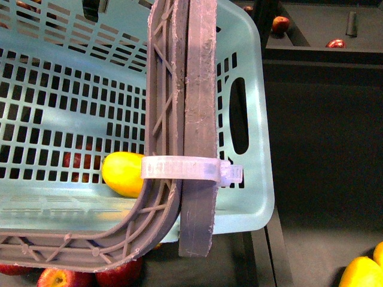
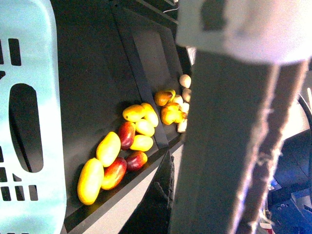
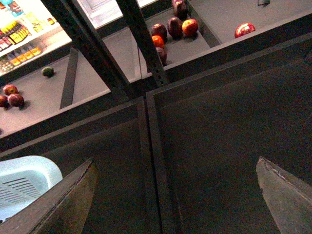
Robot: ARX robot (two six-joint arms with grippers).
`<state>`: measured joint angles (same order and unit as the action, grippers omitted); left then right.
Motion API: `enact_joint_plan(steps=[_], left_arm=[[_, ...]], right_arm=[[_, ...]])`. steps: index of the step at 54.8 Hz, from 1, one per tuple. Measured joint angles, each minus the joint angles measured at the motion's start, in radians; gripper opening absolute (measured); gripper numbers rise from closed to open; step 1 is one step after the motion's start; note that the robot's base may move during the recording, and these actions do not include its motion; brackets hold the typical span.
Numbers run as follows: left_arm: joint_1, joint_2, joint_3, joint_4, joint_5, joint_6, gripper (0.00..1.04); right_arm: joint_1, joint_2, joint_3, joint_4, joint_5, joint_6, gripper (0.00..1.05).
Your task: Pick mango and avocado into basket
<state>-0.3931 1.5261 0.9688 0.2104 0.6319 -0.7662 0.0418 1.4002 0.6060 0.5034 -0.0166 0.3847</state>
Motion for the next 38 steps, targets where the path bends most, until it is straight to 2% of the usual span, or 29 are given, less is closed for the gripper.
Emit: enact_joint_plan(steps=[10, 20, 36, 38], left_arm=[[0.001, 0.0, 0.0, 0.0, -0.002, 0.003, 0.07], [0.0, 0.0, 0.0, 0.0, -0.002, 0.003, 0.07], [0.0, 0.0, 0.0, 0.0, -0.002, 0.002, 0.07], [0.0, 0.0, 0.0, 0.0, -0.002, 0.002, 0.07]], right_arm=[[-0.045, -0.152, -0.075, -0.06, 0.027, -0.026, 0.97], [-0.073, -0.398, -0.262, -0.161, 0.114, -0.016, 0.97], [-0.076, -0.438, -0.279, -0.159, 0.119, -0.014, 0.97], [-0.068, -0.425, -0.298, -0.092, 0.091, -0.042, 0.93]])
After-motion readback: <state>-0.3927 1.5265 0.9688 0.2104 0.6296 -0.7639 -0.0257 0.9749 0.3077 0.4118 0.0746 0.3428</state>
